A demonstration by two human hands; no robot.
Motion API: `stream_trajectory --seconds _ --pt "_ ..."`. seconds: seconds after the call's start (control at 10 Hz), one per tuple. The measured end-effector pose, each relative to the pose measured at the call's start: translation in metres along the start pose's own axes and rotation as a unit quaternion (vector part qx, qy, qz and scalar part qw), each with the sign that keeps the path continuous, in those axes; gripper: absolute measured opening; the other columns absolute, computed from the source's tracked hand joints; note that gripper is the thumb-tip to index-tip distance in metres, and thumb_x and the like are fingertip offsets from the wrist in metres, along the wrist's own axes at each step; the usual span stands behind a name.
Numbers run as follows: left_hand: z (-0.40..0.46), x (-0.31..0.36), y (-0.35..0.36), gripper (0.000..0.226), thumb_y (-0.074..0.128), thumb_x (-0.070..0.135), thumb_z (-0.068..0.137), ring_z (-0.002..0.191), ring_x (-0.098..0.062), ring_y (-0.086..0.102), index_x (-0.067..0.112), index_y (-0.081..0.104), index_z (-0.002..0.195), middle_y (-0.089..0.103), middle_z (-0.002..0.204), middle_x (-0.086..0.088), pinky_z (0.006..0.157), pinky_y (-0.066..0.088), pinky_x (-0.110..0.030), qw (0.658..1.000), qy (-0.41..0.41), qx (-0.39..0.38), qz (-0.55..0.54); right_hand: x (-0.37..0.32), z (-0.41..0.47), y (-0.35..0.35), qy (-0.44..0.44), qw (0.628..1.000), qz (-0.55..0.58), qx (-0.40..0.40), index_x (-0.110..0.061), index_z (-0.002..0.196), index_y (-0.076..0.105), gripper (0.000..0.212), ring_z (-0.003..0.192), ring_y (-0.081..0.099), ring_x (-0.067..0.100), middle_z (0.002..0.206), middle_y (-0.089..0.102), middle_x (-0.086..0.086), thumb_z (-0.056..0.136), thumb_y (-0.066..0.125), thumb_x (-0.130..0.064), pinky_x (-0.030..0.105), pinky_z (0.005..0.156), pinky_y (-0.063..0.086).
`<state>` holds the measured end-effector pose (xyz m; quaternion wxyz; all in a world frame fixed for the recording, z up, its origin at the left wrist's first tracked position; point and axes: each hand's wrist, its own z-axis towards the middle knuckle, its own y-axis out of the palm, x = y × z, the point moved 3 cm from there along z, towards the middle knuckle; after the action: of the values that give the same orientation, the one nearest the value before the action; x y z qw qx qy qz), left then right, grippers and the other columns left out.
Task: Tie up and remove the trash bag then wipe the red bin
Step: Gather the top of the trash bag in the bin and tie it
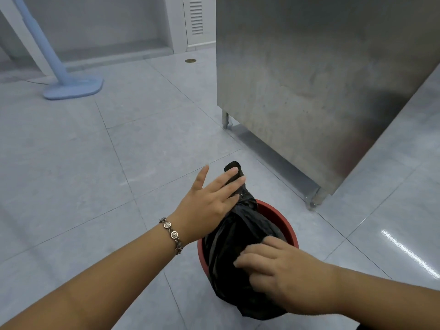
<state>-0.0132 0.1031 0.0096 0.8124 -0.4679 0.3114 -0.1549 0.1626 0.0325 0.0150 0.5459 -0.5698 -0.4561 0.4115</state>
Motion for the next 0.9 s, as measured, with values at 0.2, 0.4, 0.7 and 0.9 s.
stream_trajectory --seconds 0.2,0.4,0.7,0.9 --pt "0.008 -0.001 0.008 0.038 0.042 0.017 0.083 0.122 -0.023 0.057 0.02 0.073 0.104 0.07 0.115 0.0 0.098 0.04 -0.058 1.0 0.006 -0.02 -0.016 -0.032 -0.035 0.131 0.129 0.978 -0.102 -0.131 -0.061 0.126 0.023 0.042 0.141 0.009 -0.001 0.143 0.015 -0.032 0.088 0.013 -0.075 0.012 0.11 -0.007" --pt "0.008 0.01 0.012 0.04 0.04 0.014 0.082 0.115 -0.025 0.062 0.015 0.073 0.105 0.071 0.113 -0.005 0.091 0.053 -0.044 0.997 0.014 -0.001 -0.069 -0.043 -0.004 0.141 0.005 0.924 -0.319 -0.209 0.021 0.139 0.014 0.146 0.148 0.007 0.014 0.146 0.02 0.042 0.045 0.056 -0.083 0.027 0.119 0.006" --pt "0.004 0.013 0.015 0.04 0.04 0.013 0.082 0.111 -0.026 0.064 0.014 0.073 0.105 0.071 0.113 -0.006 0.088 0.054 -0.042 0.994 -0.004 0.016 -0.109 -0.027 0.032 0.075 0.028 0.998 -0.06 0.017 -0.04 0.094 0.059 0.018 0.131 0.044 0.004 0.116 0.06 -0.022 0.081 0.048 -0.047 0.047 0.112 0.033" --pt "0.005 0.001 0.009 0.03 0.053 0.007 0.074 0.084 -0.028 0.072 0.012 0.076 0.093 0.075 0.094 -0.008 0.067 0.06 -0.033 0.985 -0.04 0.04 -0.16 0.041 0.003 -0.029 0.258 0.865 0.365 0.227 -0.021 0.073 0.066 0.005 0.085 0.061 0.002 0.088 0.068 -0.009 0.078 0.065 -0.021 0.013 0.077 0.045"
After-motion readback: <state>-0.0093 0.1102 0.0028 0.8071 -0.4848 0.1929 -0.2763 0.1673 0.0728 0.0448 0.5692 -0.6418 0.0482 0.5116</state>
